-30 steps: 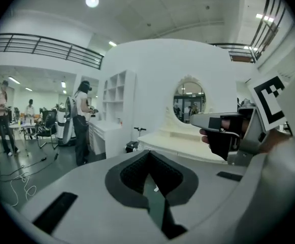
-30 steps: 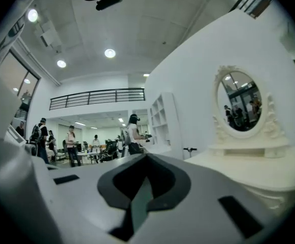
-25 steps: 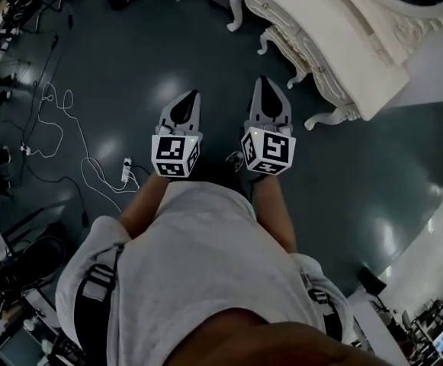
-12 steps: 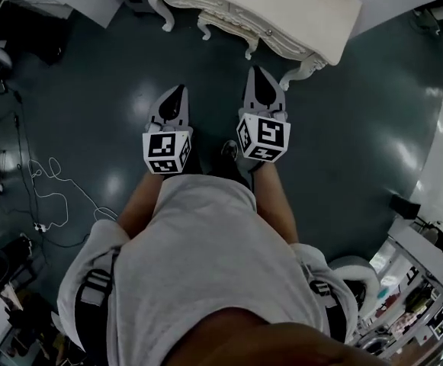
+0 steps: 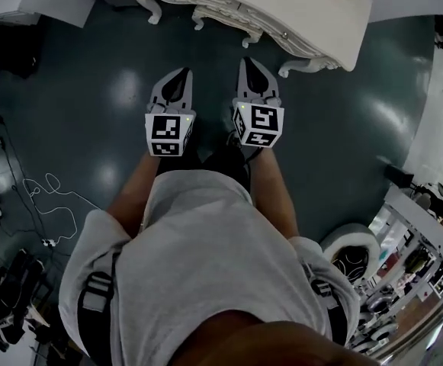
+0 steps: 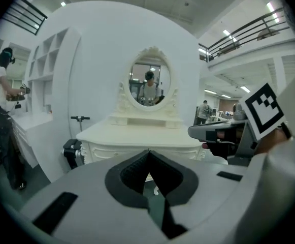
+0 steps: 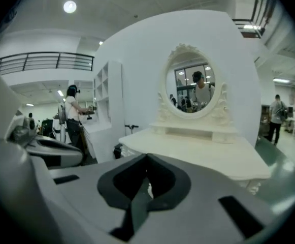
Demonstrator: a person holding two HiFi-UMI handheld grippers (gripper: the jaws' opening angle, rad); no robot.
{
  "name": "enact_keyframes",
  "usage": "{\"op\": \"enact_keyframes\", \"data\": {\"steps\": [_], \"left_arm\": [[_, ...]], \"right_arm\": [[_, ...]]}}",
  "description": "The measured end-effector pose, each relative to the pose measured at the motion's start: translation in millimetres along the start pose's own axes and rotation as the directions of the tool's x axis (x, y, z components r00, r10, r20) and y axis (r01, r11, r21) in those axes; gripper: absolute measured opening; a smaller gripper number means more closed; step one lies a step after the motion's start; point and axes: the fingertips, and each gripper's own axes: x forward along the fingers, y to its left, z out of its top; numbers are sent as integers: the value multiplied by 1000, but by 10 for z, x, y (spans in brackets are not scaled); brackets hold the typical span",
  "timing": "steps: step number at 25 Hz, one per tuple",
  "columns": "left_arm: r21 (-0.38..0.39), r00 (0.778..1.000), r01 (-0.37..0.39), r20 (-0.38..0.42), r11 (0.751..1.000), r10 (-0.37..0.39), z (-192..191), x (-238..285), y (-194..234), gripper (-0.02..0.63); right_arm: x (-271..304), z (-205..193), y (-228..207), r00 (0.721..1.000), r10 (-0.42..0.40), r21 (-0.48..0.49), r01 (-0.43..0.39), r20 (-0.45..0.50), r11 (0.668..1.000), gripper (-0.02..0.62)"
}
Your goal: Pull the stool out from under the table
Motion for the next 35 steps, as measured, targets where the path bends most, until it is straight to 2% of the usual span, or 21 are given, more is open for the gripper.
{"op": "enact_keyframes", "data": {"steps": [3, 6, 9, 15, 19, 23, 27, 30, 35], "left_arm": [[50, 997, 66, -32, 997, -65, -104, 271, 350, 5], [111, 988, 142, -81, 984, -133, -306, 555, 526, 5], [141, 979, 180, -117, 973, -164, -490, 849, 568, 5], [227, 974, 203, -151, 953, -171, -793, 1432, 444, 5], [268, 966, 208, -205, 941, -155, -1019, 1703, 288, 5], [300, 966, 200, -219, 933, -137, -1175, 2084, 258, 5], [288, 960, 213, -239, 934, -145, -1464, 2253, 264, 5], [270, 956, 225, -245, 936, -159, -1749, 2511, 311, 5], [245, 961, 218, -220, 945, -165, -2142, 2708, 400, 5]], "right_arm": [[429, -196, -70, 992, -102, -7, 101, -71, 995, 14], [631, -342, -125, 984, -150, 23, 153, -98, 988, 14], [751, -549, -180, 983, -129, 24, 133, -134, 991, 15], [913, -1135, -544, 974, -104, -96, 86, -200, 992, 15], [1093, -1627, -958, 961, -125, -77, 109, -248, 991, 14], [1465, -1989, -1231, 958, -135, -52, 126, -255, 991, 14], [1637, -2493, -1192, 948, -113, -63, 99, -297, 993, 15], [1764, -2819, -1282, 937, -132, -100, 105, -324, 989, 14], [1849, -3285, -1323, 924, -139, -80, 118, -356, 990, 14]]}}
